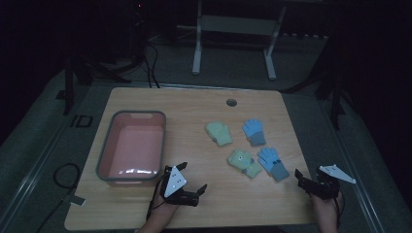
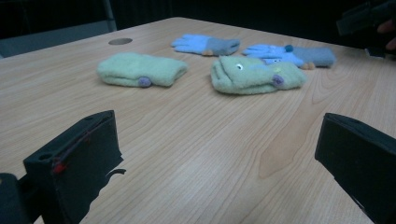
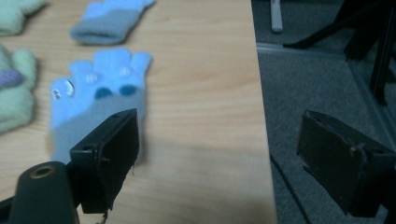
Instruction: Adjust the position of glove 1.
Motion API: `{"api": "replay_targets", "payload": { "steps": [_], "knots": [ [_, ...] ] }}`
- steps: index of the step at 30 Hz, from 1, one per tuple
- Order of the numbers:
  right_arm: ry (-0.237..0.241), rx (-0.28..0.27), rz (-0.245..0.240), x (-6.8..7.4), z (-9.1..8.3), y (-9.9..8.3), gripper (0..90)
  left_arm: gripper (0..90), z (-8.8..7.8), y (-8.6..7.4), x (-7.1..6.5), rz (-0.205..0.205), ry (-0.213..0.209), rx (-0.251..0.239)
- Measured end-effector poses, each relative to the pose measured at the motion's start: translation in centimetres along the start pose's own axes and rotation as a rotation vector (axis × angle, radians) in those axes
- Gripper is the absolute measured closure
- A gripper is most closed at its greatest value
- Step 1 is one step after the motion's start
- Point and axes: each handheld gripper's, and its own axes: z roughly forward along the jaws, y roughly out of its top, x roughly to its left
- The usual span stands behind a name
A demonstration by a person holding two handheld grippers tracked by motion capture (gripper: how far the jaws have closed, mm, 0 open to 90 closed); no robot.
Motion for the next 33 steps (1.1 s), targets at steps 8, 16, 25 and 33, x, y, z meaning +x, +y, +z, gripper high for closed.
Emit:
{"api": "replay_targets", "payload": {
  "steps": [8, 16, 25, 33],
  "knots": [
    [0.014, -0.031, -0.006, 0.3, -0.7, 1.3, 13.4, 0.4, 0.0, 0.0, 0.0, -0.001, 0.000, 0.000],
    [0.019, -0.051, -0.003, 0.1, -1.3, 1.8, 13.4, 0.4, 0.0, 0.0, 0.0, 0.003, 0.000, 0.001],
    [0.007, -0.083, -0.070, 0.7, -2.2, 4.0, 13.4, 0.4, 0.0, 0.0, 0.0, 0.003, -0.001, 0.001],
    [0.016, -0.124, -0.077, 1.0, -2.9, 6.4, 12.5, 0.4, 0.0, 0.0, 0.0, 0.002, -0.001, 0.002]
  ]
}}
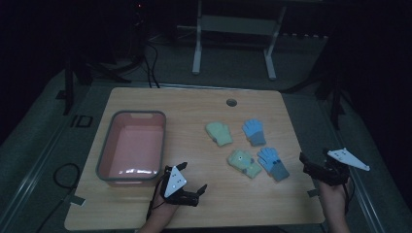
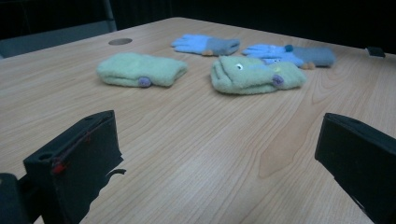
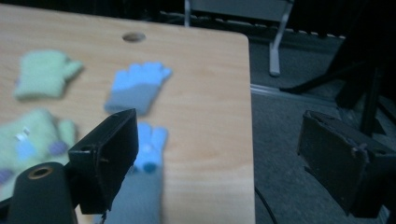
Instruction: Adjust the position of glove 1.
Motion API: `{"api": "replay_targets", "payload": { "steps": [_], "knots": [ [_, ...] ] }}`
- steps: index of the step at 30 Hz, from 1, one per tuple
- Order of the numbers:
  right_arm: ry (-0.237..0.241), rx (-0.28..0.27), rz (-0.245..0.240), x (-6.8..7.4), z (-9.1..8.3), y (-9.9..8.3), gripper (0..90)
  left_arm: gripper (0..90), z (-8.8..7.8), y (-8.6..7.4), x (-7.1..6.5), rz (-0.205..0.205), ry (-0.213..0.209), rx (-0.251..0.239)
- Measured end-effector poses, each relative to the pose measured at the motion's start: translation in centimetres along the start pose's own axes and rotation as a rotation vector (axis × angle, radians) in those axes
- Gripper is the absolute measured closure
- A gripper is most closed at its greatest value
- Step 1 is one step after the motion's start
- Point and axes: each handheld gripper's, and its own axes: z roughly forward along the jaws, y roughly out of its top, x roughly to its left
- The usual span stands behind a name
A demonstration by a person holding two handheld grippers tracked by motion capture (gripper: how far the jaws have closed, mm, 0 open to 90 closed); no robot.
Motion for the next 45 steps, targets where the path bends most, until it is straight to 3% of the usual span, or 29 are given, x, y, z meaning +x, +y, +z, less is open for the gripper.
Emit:
{"api": "replay_targets", "payload": {
  "steps": [7, 12, 16, 19, 21, 29, 36, 45],
  "knots": [
    [0.039, -0.041, -0.041, 0.7, -0.4, 3.7, 12.5, 0.4, 0.0, 0.0, 0.0, -0.001, -0.001, 0.000],
    [0.110, -0.006, -0.058, 1.6, 0.2, 5.5, 13.9, 0.4, 0.0, 0.0, 0.0, 0.000, -0.002, -0.001],
    [0.115, -0.015, -0.048, 2.7, 0.5, 6.6, 17.5, 0.4, 0.0, 0.0, 0.0, 0.001, -0.003, 0.000],
    [0.195, 0.027, -0.031, 3.5, 1.2, 7.4, 15.4, 0.4, 0.0, 0.0, 0.0, 0.003, -0.003, 0.003],
    [0.270, 0.036, -0.011, 4.1, 1.5, 7.8, 13.3, 0.4, 0.0, 0.0, 0.0, 0.005, -0.004, 0.002],
    [0.322, 0.037, -0.053, 6.7, 2.6, 9.0, 14.6, 0.4, 0.0, 0.0, 0.0, 0.004, -0.008, 0.003],
    [0.391, 0.073, -0.137, 9.7, 5.1, 9.9, 18.9, 0.4, 0.0, 0.0, 0.0, 0.002, -0.019, 0.005],
    [0.443, 0.126, -0.170, 12.4, 7.8, 9.9, 24.6, 0.4, 0.1, 0.0, -0.1, 0.008, -0.018, 0.006]
  ]
}}
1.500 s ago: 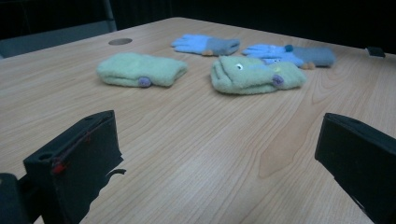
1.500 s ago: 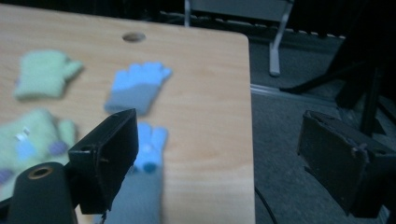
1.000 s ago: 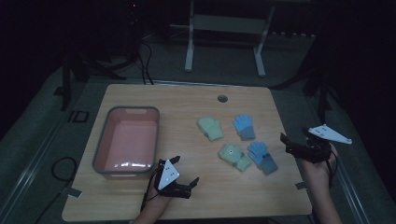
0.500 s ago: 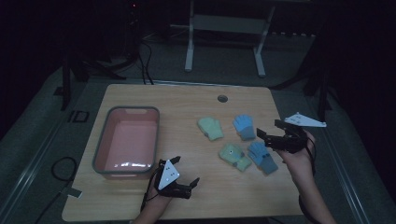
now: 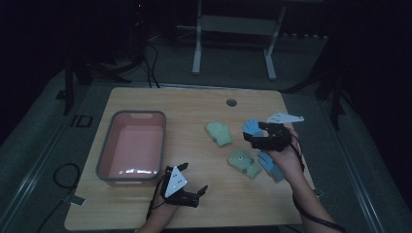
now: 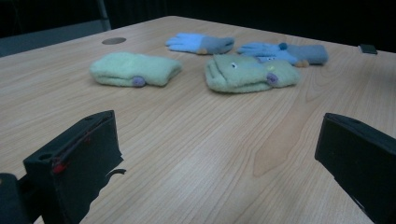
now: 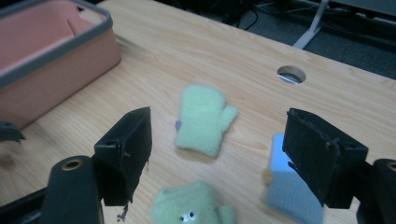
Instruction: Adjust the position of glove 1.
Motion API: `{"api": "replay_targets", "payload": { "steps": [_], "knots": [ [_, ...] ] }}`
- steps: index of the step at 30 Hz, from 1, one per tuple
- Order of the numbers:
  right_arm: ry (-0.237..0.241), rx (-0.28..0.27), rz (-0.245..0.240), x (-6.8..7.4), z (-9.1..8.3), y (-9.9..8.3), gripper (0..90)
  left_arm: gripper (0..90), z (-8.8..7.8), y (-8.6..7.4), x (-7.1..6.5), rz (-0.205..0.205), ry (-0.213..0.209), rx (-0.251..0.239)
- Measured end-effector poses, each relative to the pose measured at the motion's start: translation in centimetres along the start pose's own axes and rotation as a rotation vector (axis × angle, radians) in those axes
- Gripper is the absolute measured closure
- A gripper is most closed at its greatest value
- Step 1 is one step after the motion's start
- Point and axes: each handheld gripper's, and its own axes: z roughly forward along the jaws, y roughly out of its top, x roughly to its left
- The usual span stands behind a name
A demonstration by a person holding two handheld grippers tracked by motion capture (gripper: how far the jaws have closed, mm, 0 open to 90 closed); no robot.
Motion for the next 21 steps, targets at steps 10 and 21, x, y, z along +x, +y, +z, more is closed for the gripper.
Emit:
{"api": "replay_targets", "payload": {
  "steps": [10, 21],
  "knots": [
    [0.072, 0.066, -0.024, 0.5, 4.3, 0.6, 36.7, 0.4, 0.0, 0.0, 0.0, 0.001, -0.005, 0.001],
    [0.104, 0.129, -0.032, 0.4, 9.3, 0.8, 54.9, 0.4, 0.0, 0.0, 0.0, -0.005, -0.011, 0.000]
  ]
}}
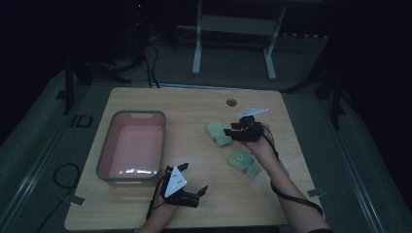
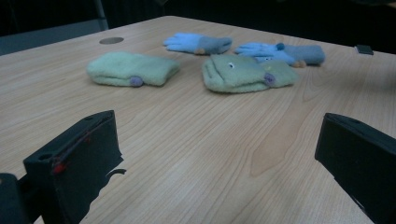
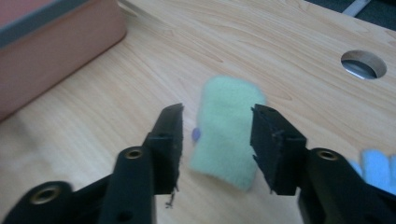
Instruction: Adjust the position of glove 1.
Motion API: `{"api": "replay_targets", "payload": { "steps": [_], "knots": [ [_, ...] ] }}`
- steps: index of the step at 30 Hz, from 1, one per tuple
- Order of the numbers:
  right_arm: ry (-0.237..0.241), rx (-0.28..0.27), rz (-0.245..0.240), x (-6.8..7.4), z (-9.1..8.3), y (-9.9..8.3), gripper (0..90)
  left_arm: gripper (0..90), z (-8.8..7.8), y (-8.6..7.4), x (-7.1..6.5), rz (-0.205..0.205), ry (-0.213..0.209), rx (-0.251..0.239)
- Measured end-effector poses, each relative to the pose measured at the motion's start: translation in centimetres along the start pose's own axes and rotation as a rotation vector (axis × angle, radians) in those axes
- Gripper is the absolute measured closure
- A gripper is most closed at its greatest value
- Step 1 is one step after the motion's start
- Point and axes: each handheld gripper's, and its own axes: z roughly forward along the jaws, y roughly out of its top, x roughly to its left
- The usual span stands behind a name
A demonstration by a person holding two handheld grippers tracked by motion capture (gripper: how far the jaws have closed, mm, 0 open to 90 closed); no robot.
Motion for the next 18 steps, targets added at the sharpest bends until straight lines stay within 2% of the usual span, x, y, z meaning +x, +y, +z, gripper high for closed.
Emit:
{"api": "replay_targets", "payload": {
  "steps": [5, 10, 12, 18],
  "knots": [
    [-0.019, 0.035, -0.036, -0.5, 2.3, 0.1, 59.7, 0.4, 0.0, 0.0, 0.0, -0.002, 0.000, 0.000],
    [-0.012, 0.052, -0.029, -1.1, 3.8, 0.1, 61.3, 0.4, 0.0, 0.0, 0.0, -0.004, -0.001, 0.000],
    [-0.013, 0.074, -0.021, -1.3, 5.1, 0.0, 61.4, 0.4, 0.0, 0.0, 0.0, -0.003, -0.001, 0.000],
    [-0.046, 0.124, -0.092, -1.3, 7.0, -0.2, 63.1, 0.4, 0.0, 0.0, 0.1, -0.009, -0.008, -0.002]
  ]
}}
